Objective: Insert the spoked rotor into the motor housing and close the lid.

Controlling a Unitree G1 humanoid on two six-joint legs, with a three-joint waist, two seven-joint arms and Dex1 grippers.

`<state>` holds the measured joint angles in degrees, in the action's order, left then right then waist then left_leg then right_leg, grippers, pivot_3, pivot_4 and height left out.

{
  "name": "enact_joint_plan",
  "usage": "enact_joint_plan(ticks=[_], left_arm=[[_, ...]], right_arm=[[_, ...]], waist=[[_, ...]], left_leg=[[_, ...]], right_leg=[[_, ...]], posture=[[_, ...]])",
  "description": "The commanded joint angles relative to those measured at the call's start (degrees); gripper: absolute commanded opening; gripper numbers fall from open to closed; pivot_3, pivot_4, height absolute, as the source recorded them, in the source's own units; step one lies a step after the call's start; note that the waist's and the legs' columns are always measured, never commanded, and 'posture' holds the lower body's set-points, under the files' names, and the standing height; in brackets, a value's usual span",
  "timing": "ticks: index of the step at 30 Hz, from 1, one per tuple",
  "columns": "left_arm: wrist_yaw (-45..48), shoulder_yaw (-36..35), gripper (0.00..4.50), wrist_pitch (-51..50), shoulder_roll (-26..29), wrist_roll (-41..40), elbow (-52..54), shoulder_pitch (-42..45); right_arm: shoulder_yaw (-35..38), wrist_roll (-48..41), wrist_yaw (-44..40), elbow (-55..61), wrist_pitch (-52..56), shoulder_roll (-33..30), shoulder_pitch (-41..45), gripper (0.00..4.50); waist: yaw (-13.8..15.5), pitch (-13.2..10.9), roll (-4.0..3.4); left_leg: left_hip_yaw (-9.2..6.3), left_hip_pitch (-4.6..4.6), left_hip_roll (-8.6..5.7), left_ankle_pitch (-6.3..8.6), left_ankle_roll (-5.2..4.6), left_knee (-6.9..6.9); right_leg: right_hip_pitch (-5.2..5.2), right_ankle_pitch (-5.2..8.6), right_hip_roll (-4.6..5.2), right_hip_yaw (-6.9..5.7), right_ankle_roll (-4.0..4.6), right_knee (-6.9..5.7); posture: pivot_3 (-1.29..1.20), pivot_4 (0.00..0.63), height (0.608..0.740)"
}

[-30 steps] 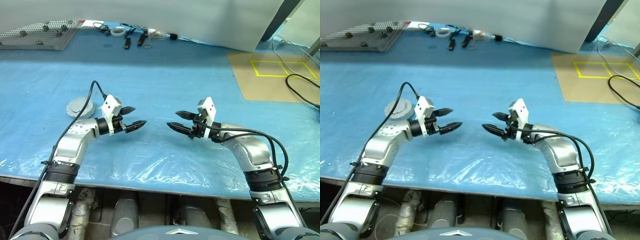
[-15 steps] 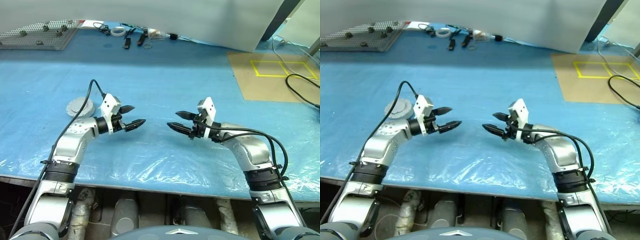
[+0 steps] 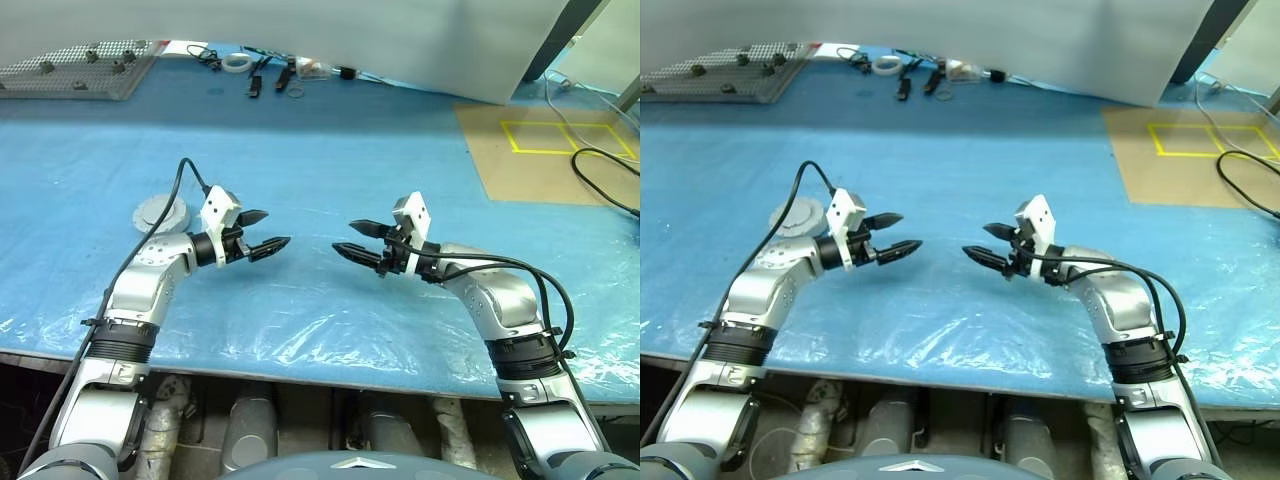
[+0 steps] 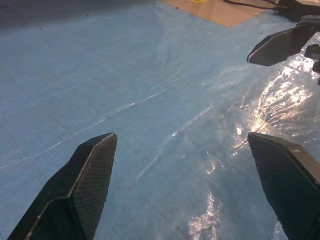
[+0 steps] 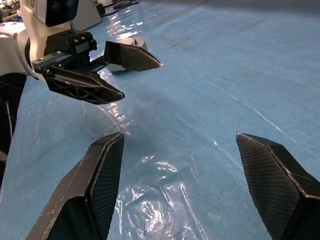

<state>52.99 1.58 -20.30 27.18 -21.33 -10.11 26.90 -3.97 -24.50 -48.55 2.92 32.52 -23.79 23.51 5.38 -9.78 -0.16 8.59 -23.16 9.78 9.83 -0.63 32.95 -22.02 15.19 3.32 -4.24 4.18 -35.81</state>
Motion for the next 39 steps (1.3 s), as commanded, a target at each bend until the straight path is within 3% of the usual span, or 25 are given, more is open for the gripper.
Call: enact_joint_plan(ticks=[1, 39], left_arm=[[0.51, -1.29, 4.41, 1.15, 0.48, -0.18, 0.84, 0.79], [-0.04, -1.93, 4.41, -1.90, 0.66, -1.65, 2.71, 0.99]], right_arm=[[0.44, -0.77, -0.02, 1.90, -0.25, 0.03, 0.23, 3.78], [1.16, -1.66, 0.54, 2.31, 1.63, -0.05, -0.36, 3.78]], waist=[[0.00, 0.00, 0.00], [0.01, 0.00, 0.00]], left_leg=[[0.00, 0.00, 0.00, 0.00, 0.00, 0.00], [0.00, -0.01, 0.00, 0.00, 0.00, -0.01]], right_leg=[[0.00, 0.00, 0.00, 0.00, 0.00, 0.00], [0.00, 0.00, 0.00, 0.00, 0.00, 0.02]], posture=[[0.00, 0.150, 0.740], [0.00, 0.150, 0.740]])
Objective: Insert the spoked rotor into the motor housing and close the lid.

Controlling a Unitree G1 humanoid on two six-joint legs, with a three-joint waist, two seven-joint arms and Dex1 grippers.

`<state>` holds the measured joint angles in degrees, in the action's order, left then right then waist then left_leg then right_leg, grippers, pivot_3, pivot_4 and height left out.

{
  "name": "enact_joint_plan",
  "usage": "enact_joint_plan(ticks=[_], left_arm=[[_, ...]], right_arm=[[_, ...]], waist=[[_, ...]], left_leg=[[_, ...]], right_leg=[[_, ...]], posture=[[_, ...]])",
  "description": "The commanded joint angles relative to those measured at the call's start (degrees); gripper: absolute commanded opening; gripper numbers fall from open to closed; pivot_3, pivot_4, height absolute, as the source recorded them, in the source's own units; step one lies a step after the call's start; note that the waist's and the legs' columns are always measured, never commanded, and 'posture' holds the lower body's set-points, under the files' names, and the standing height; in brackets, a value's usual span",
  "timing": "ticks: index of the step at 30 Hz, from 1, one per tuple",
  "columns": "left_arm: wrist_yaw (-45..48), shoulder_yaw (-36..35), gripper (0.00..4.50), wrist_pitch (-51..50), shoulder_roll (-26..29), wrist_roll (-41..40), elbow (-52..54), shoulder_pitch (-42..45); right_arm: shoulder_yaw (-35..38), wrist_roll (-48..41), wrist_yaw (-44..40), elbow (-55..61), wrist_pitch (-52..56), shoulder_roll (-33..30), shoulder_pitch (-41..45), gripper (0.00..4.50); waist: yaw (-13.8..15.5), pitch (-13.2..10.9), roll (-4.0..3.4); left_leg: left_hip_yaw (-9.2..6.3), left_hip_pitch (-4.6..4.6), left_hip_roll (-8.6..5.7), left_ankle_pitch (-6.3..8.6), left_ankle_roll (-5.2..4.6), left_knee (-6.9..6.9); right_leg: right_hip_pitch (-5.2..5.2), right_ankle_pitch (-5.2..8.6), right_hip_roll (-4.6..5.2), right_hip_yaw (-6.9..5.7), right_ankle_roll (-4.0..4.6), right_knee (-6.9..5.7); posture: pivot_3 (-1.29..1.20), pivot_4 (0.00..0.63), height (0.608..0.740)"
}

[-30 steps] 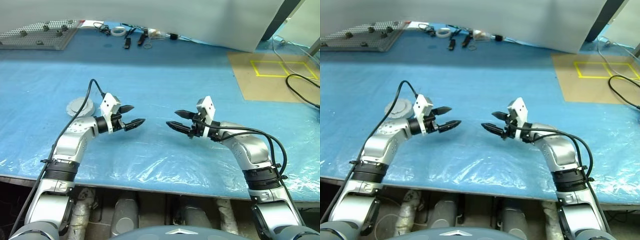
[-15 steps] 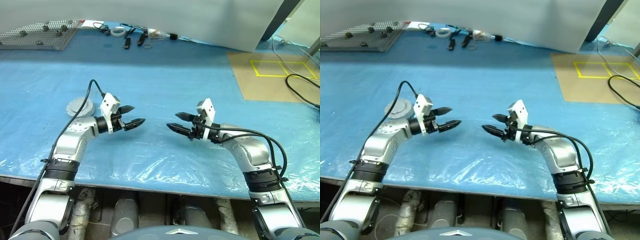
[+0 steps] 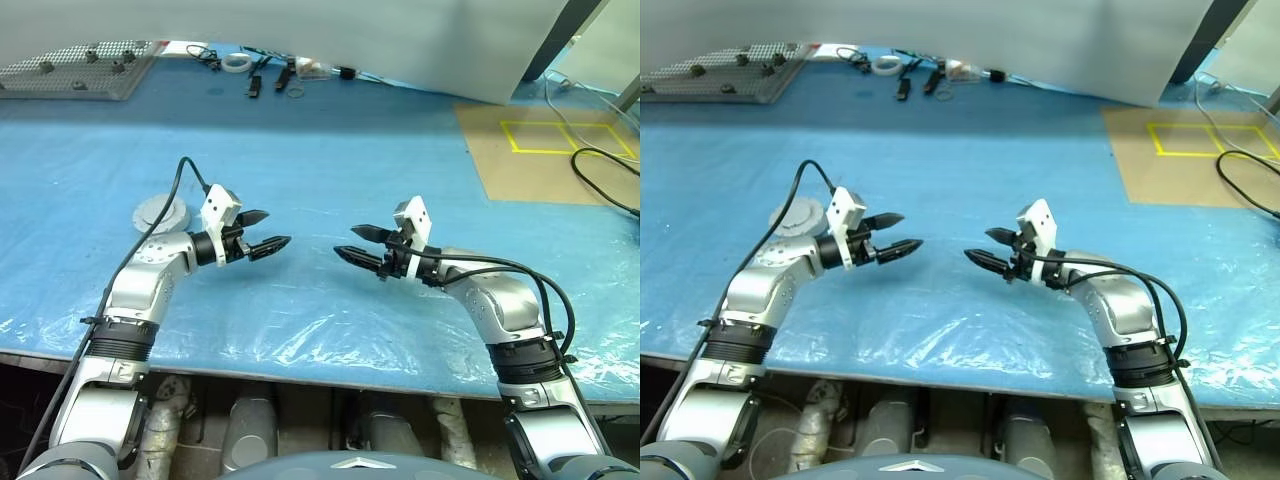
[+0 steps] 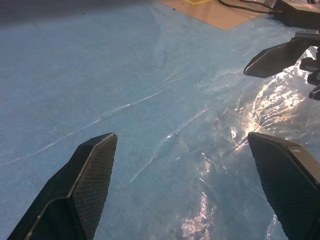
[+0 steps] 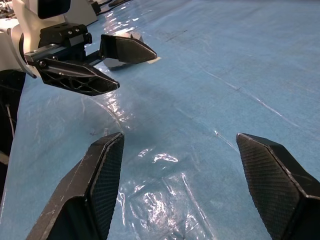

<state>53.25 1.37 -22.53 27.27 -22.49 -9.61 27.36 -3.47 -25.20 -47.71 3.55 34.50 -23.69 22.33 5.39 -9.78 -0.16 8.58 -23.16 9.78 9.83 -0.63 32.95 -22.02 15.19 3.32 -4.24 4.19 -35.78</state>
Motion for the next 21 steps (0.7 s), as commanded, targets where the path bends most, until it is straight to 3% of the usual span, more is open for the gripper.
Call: enact_joint_plan(ticks=[1, 21], left_arm=[[-0.37, -1.71, 4.41, 0.34, 0.51, -0.48, 2.19, 0.59], [-1.16, -1.94, 4.41, 0.21, 0.41, -0.81, 2.32, 0.79]], right_arm=[[0.64, -0.95, -0.30, 1.74, -0.31, -0.17, 0.77, 3.78], [0.28, -0.91, -0.48, 1.59, -0.14, -0.19, 0.91, 3.78]], waist=[[-0.01, 0.00, 0.00], [-0.01, 0.00, 0.00]], left_leg=[[0.00, 0.00, 0.00, 0.00, 0.00, 0.00], [0.00, 0.00, 0.00, 0.00, 0.00, 0.00]], right_leg=[[0.00, 0.00, 0.00, 0.00, 0.00, 0.00], [0.00, 0.00, 0.00, 0.00, 0.00, 0.00]], posture=[[0.00, 0.150, 0.740], [0.00, 0.150, 0.740]])
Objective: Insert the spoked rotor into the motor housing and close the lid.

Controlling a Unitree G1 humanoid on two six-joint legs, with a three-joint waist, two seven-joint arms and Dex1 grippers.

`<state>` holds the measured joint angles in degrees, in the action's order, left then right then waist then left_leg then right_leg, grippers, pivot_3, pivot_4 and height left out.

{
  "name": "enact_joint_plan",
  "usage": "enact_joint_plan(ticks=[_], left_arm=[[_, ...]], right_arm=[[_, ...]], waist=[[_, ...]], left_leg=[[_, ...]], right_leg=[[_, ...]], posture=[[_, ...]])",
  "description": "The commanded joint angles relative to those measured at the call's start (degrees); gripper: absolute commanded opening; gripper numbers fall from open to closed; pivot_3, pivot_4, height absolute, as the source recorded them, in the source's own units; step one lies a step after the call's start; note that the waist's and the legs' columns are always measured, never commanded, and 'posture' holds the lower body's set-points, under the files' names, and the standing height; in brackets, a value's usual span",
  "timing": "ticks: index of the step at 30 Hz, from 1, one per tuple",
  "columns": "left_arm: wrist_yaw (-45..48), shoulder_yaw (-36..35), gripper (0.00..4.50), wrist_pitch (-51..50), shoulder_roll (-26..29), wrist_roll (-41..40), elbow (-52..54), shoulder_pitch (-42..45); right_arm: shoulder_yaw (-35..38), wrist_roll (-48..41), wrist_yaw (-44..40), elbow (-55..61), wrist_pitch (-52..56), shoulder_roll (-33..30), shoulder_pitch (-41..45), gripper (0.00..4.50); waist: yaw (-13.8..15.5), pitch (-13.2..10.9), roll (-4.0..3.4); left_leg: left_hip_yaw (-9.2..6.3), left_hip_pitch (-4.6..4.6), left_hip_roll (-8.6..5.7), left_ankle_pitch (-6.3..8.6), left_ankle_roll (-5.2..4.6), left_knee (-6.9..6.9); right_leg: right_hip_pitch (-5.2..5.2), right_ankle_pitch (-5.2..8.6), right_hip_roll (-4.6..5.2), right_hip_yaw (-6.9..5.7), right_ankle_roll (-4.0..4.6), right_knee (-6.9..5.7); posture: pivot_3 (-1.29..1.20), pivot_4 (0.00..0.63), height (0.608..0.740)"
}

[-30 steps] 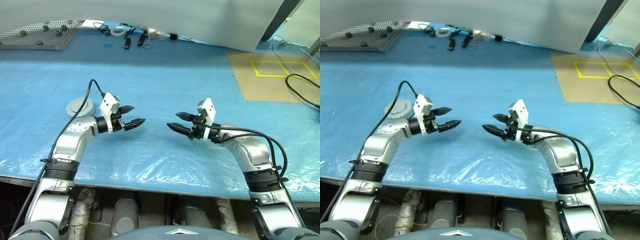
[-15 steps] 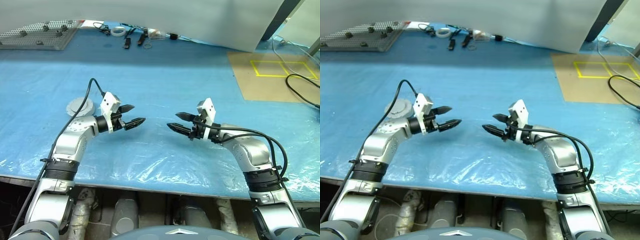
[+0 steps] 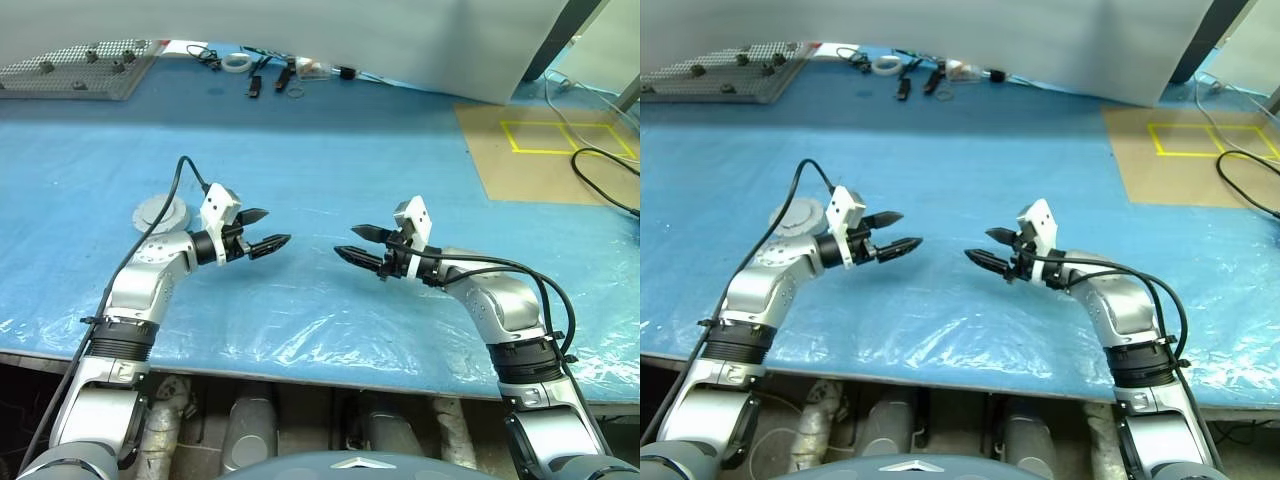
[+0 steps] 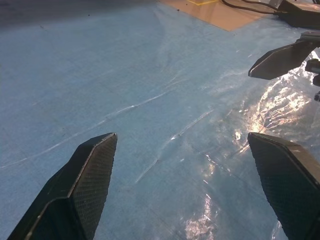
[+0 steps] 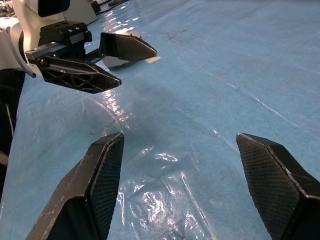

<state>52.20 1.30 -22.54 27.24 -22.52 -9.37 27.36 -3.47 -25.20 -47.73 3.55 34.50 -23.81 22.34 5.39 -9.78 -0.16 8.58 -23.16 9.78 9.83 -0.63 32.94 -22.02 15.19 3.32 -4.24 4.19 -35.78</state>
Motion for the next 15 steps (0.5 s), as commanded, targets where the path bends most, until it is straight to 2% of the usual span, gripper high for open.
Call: enact_joint_plan(ticks=[1, 15], left_arm=[[-0.11, -1.91, 4.41, 0.17, 0.43, -0.85, 2.15, 0.74], [0.19, -2.01, 4.41, -0.03, 0.30, -0.60, 2.33, 0.62]], right_arm=[[0.24, -0.90, -0.52, 1.56, -0.13, -0.09, 0.95, 3.78], [0.31, -1.01, -0.79, 1.81, 0.05, -0.09, 0.72, 3.78]], waist=[[-0.01, 0.00, 0.00], [0.00, 0.00, 0.00]], left_leg=[[0.00, 0.00, 0.00, 0.00, 0.00, 0.00], [0.00, 0.00, 0.00, 0.00, 0.00, 0.00]], right_leg=[[0.00, 0.00, 0.00, 0.00, 0.00, 0.00], [0.00, 0.00, 0.00, 0.00, 0.00, 0.00]], posture=[[0.00, 0.150, 0.740], [0.00, 0.150, 0.740]])
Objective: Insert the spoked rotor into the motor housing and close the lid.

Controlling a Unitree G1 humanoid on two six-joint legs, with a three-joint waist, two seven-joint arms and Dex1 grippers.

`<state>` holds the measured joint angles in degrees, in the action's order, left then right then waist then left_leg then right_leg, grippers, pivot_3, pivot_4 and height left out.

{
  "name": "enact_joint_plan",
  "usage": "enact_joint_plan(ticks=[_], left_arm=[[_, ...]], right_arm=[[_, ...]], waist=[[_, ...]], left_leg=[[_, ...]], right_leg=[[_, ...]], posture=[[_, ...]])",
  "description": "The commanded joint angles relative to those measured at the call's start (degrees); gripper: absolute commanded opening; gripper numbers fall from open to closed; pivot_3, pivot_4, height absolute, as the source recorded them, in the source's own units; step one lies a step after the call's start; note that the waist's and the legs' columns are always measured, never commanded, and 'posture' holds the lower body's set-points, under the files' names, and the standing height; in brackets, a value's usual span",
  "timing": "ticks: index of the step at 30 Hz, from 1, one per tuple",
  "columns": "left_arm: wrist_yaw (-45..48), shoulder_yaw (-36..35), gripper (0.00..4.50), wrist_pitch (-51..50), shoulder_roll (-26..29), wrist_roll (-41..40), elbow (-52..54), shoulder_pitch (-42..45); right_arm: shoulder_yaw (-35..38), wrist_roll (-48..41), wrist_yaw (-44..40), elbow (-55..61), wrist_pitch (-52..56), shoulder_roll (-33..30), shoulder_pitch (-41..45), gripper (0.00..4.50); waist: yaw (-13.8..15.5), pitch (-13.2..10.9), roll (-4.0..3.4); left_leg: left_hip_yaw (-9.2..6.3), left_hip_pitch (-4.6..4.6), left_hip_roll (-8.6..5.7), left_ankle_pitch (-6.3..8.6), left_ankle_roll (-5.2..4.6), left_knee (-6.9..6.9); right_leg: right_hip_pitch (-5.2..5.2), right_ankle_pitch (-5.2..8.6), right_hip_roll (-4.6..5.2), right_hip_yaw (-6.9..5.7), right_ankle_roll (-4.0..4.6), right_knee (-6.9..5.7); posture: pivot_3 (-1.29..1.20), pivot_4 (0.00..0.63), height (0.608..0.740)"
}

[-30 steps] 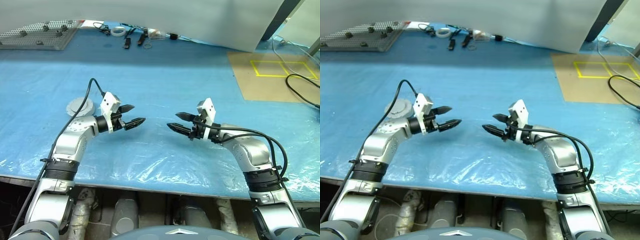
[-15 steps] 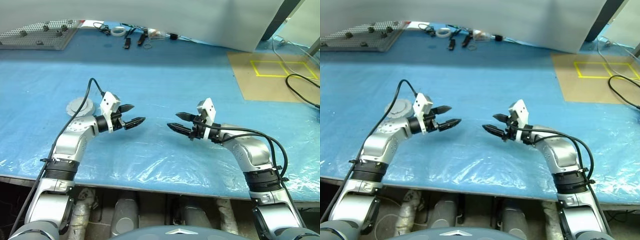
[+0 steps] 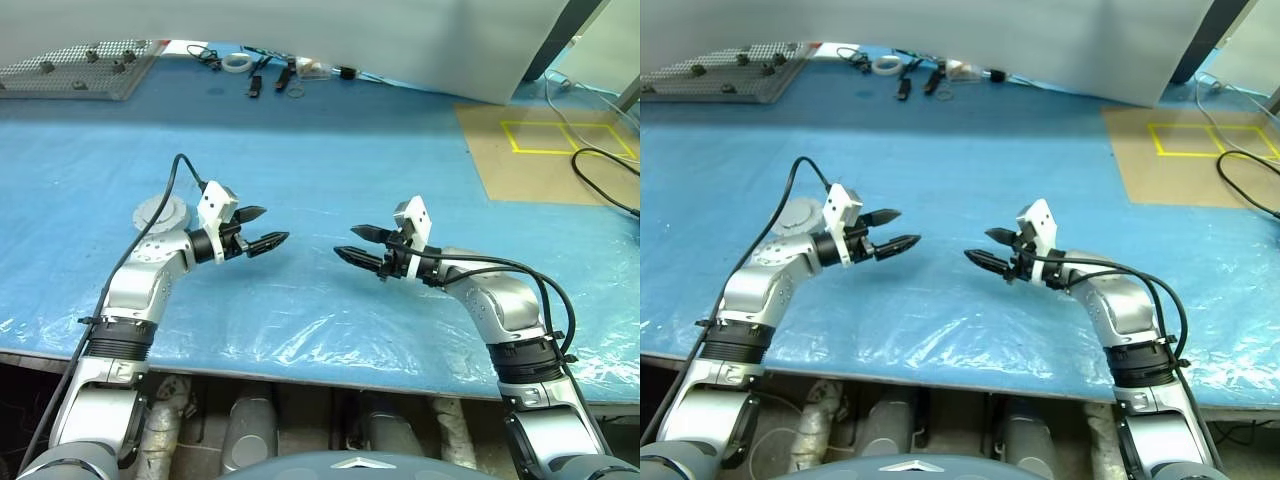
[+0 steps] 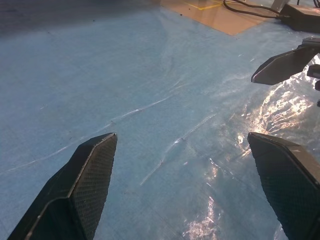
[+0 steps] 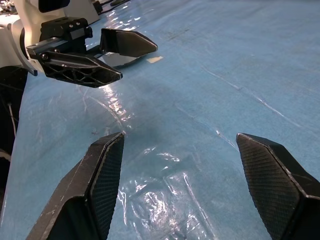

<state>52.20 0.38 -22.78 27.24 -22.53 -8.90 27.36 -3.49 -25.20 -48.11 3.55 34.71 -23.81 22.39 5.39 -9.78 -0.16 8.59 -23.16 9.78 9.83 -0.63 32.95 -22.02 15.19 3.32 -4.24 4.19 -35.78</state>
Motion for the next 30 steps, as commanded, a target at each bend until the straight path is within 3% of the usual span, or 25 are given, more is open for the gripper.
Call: enact_joint_plan(ticks=[1, 30], left_arm=[[0.20, -1.04, 4.41, 0.21, 0.28, -0.57, 1.85, 0.64], [0.91, -0.77, 4.41, 0.29, 0.47, -0.38, 1.61, 0.86]], right_arm=[[0.32, -0.98, -0.38, 1.87, -0.13, -0.11, 0.62, 3.78], [0.35, -0.57, -0.83, 1.48, -0.41, -0.28, 0.74, 3.78]], waist=[[0.00, 0.00, 0.00], [-0.01, 0.00, 0.00]], left_leg=[[0.00, 0.00, 0.00, 0.00, 0.00, 0.00], [0.00, 0.00, 0.00, 0.00, 0.00, 0.00]], right_leg=[[0.00, 0.00, 0.00, 0.00, 0.00, 0.00], [0.00, 0.00, 0.00, 0.00, 0.00, 0.00]], posture=[[0.00, 0.150, 0.740], [0.00, 0.150, 0.740]])
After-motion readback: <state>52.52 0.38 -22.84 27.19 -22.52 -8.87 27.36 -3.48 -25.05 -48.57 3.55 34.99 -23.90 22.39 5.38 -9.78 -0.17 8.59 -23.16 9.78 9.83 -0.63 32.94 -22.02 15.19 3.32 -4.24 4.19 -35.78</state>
